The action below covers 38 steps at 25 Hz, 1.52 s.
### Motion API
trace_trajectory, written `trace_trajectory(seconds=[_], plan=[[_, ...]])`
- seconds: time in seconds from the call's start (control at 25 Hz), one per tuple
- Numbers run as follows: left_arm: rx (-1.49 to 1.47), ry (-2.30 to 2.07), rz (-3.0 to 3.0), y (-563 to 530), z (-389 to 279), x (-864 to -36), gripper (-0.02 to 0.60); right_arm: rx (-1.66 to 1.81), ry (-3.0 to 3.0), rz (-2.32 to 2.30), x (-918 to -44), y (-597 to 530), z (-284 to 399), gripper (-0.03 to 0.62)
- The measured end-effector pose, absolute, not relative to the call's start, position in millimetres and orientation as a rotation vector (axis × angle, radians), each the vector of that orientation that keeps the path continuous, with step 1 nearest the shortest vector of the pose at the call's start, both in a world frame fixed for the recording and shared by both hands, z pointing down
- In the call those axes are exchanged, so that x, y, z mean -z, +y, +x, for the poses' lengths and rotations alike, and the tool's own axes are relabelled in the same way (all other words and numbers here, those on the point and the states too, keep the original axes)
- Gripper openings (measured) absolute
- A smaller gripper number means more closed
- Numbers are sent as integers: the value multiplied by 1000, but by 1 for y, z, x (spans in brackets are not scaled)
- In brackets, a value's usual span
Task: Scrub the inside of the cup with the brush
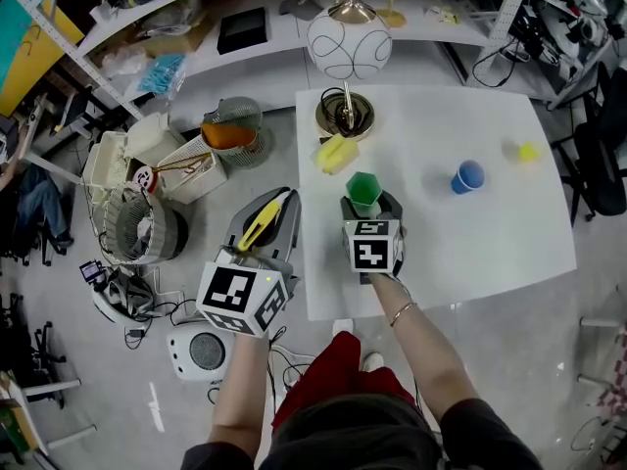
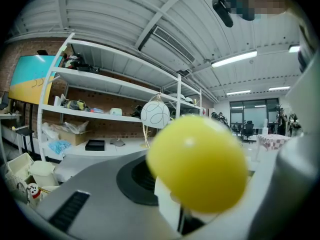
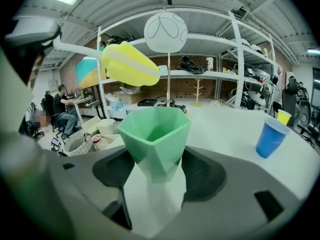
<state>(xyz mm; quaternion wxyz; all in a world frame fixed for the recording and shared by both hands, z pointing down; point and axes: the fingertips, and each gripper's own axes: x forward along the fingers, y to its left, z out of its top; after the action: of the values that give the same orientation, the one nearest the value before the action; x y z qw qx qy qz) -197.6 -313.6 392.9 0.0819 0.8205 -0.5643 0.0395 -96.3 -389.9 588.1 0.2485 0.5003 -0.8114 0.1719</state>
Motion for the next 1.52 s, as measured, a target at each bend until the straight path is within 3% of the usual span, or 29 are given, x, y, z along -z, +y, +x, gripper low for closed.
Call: trace_trajectory(seconds=[0.84,1.2,1.52], plan=[[-88,-1312,2848,-232,-76,-287,44,-15,-2032,1716,-463,-347,66,304],[-340,-1022,2993,-192,-15,-293,44,156,-1905,1698,-449,-312,111,304],[-745,-849,3117,-187,10,-308,44,454,-1813,1522,-446,-288,104,304]])
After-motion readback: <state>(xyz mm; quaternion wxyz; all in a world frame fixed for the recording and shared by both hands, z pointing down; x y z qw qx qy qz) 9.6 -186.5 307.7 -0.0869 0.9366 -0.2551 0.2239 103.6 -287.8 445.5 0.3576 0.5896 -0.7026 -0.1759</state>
